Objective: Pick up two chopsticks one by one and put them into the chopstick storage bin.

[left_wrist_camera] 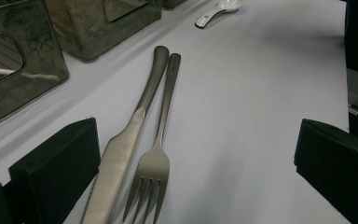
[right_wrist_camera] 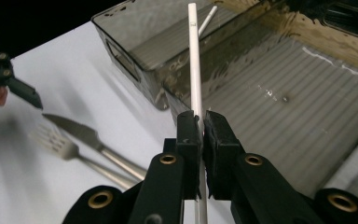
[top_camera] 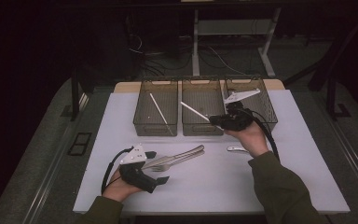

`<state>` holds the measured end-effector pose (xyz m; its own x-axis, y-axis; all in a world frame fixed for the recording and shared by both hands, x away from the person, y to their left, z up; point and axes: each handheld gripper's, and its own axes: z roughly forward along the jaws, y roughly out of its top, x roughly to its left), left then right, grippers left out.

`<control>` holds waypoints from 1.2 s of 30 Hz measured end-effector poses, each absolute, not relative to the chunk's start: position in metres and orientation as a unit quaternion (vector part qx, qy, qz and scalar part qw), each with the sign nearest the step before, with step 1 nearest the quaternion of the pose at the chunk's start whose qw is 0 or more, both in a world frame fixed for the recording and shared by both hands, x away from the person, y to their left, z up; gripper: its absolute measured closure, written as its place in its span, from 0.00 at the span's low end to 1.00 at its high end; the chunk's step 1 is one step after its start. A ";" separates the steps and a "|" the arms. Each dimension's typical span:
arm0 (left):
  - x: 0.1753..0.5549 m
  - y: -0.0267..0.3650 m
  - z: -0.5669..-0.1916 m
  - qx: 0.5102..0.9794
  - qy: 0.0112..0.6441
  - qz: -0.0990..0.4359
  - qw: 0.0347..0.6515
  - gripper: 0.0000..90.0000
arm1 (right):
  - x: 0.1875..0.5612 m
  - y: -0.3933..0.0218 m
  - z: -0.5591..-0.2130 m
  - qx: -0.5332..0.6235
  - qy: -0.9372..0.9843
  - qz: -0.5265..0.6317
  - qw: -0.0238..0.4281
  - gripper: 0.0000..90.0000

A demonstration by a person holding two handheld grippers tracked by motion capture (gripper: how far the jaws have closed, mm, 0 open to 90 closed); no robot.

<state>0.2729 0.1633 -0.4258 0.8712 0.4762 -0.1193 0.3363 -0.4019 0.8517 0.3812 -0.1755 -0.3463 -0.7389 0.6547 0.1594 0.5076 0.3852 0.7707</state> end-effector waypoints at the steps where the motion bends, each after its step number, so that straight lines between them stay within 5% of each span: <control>1: 0.273 0.163 -0.426 0.835 0.244 0.071 0.489 0.00 | 0.384 -0.172 -0.346 0.351 0.829 0.427 0.086 0.94; 36: 0.273 0.165 -0.424 0.835 0.238 0.069 0.492 0.00 | 0.480 -0.035 -0.351 0.375 0.849 0.361 0.089 0.94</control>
